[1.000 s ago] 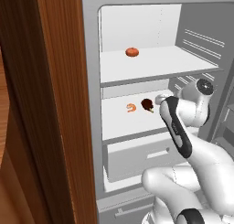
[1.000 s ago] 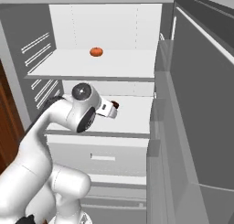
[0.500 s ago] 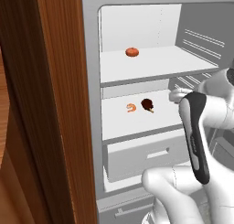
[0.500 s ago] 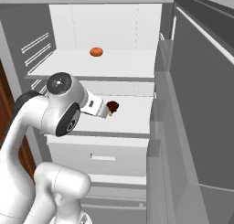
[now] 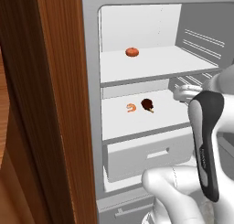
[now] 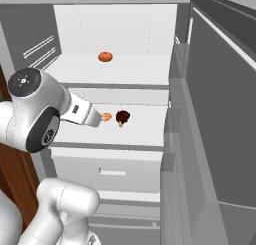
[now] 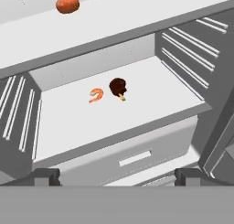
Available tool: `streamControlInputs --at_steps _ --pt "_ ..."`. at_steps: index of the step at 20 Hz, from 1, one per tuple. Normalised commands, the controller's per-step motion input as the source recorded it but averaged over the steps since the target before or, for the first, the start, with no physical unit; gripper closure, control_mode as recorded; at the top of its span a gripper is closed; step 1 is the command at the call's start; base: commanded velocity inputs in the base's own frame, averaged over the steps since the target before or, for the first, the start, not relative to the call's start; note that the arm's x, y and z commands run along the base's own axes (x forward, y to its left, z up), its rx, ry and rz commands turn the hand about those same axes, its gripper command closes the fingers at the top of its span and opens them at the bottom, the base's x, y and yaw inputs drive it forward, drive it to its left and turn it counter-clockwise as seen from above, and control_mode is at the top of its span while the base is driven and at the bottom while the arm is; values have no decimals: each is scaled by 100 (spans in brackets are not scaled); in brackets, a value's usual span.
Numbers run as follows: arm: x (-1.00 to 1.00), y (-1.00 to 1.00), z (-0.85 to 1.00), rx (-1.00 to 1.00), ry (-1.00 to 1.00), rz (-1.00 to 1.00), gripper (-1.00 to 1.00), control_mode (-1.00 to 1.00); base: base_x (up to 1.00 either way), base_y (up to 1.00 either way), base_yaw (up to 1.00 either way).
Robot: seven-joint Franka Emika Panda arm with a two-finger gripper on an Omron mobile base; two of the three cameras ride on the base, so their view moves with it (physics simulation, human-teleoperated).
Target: Transport the steak and onion to the fridge. Place the steak on the rack containing meat and place the onion on the rack containing the vegetable, ensuring meats and vegetables are on different racks.
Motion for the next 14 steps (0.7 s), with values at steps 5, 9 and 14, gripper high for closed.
streamControlInputs --at_steps 5,9,14 --pt "-36 20 14 -11 0 0 -100 -100 0 0 0" --pt "-7 0 0 -7 1 2 -100 -100 0 0 0" --pt "-1 4 0 0 0 10 -100 -100 0 0 0"
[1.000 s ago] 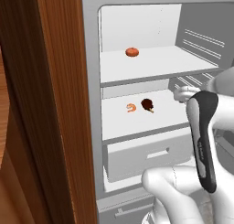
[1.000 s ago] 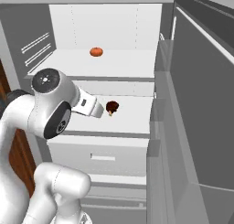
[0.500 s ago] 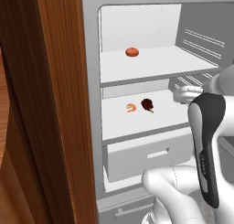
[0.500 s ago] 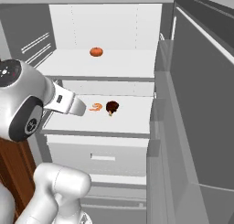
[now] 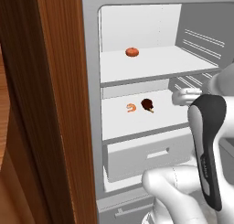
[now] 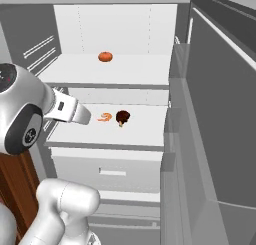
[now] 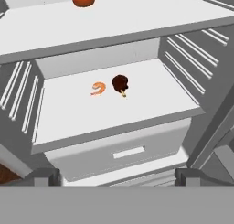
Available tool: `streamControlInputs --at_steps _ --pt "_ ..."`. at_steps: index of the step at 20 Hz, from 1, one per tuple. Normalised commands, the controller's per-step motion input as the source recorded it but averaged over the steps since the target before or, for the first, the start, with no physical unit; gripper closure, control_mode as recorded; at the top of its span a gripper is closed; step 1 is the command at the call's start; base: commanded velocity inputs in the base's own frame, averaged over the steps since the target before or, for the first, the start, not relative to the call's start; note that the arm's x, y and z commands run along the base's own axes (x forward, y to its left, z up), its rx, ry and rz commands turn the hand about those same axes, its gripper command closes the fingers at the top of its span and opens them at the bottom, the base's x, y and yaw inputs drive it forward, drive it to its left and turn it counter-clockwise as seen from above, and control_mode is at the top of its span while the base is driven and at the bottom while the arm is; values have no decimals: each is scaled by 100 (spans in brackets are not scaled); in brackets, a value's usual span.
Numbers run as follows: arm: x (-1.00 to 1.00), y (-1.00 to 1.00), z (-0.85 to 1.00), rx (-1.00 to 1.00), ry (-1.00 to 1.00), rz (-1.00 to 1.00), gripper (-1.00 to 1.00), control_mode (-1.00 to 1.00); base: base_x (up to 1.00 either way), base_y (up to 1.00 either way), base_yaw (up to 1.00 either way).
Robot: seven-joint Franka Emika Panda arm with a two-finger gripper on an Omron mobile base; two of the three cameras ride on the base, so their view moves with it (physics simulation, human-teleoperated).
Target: Transport the steak and onion to the fridge. Place the steak on the rack containing meat and place the onion on the rack containing the vegetable, ensuring meats and vegetables are on different racks.
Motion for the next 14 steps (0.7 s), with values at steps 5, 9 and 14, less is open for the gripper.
streamControlInputs --at_steps 5,9,14 --pt "-2 17 0 0 -1 11 -100 -100 0 0 0" --pt "-3 6 0 0 0 1 -100 100 -56 18 1" --pt "0 0 0 0 0 0 -100 100 -100 13 0"
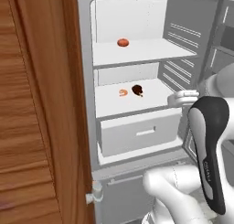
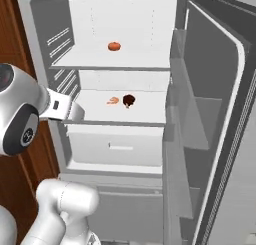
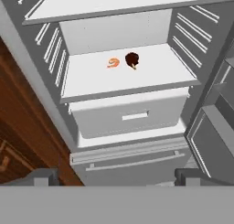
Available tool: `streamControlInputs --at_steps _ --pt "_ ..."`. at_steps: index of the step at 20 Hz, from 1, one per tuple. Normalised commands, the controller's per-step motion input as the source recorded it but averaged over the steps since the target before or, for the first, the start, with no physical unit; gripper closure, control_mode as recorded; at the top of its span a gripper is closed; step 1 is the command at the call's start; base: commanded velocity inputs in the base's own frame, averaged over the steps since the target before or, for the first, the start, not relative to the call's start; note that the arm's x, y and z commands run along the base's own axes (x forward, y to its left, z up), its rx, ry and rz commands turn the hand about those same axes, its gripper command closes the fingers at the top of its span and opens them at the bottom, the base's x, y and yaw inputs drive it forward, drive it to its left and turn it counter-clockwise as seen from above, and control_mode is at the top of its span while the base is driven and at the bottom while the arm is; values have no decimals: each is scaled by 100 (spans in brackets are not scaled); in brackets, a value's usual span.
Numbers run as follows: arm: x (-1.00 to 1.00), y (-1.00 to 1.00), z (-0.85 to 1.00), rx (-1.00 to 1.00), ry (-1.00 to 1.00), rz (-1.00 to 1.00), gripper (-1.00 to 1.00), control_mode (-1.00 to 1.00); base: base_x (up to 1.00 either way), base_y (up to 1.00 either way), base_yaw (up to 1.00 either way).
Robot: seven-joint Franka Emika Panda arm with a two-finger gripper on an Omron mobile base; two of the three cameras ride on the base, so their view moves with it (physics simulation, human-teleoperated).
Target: Transport the steak and onion to the fridge. Place the steak on the rack containing meat and place the onion on the rack containing the vegetable, ensuring meats and vegetables are on different racks.
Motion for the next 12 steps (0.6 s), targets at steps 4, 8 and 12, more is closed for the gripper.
streamControlInputs --at_steps 4,8,12 --pt "0 0 0 0 0 0 -100 100 -100 0 0" --pt "0 0 0 0 0 0 -100 100 -100 0 0" --pt "0 0 0 0 0 0 -100 100 -100 0 0"
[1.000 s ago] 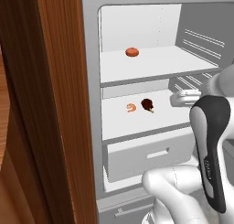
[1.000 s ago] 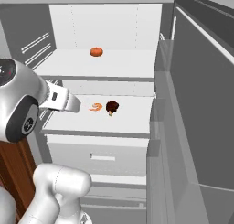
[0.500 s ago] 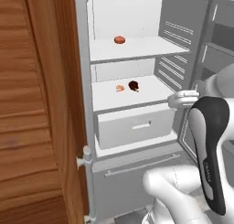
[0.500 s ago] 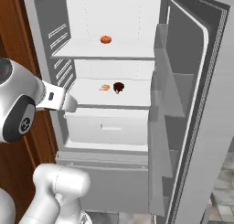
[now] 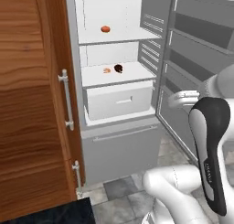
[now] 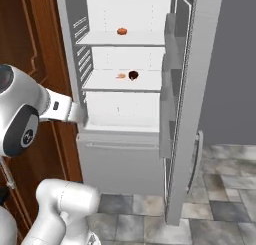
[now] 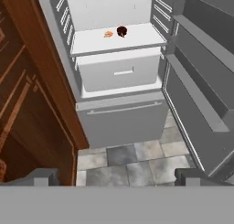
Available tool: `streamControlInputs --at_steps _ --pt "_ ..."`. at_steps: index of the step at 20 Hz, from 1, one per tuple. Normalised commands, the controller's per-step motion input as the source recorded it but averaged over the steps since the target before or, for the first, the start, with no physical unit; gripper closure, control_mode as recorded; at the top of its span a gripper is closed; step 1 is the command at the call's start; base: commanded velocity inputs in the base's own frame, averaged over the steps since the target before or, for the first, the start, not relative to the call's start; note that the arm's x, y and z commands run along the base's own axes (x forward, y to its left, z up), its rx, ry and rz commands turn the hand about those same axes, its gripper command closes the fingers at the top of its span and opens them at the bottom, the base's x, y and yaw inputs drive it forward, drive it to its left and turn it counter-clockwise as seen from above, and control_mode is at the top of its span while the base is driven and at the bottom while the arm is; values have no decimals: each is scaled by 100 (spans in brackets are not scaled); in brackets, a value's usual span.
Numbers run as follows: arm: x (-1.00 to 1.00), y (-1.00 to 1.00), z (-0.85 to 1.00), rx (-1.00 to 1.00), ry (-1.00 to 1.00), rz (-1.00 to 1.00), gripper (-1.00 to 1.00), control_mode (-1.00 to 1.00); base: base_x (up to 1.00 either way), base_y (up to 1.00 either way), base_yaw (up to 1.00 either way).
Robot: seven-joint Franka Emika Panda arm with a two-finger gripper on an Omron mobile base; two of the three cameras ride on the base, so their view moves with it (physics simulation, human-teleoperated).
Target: Transport the steak and onion to the fridge. Place the steak on the rack containing meat and place the onion on the rack containing the vegetable, ensuring meats and vegetables are on different racks.
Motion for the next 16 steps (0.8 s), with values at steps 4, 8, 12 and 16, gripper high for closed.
streamControlInputs --at_steps 4,8,12,16 --pt "0 0 0 0 0 0 -100 100 -100 0 0" --pt "0 0 0 0 0 0 -100 100 -72 -16 -35" --pt "0 0 0 0 0 0 -100 100 -5 -32 -76" --pt "0 0 0 0 0 0 -100 100 0 -3 -99"
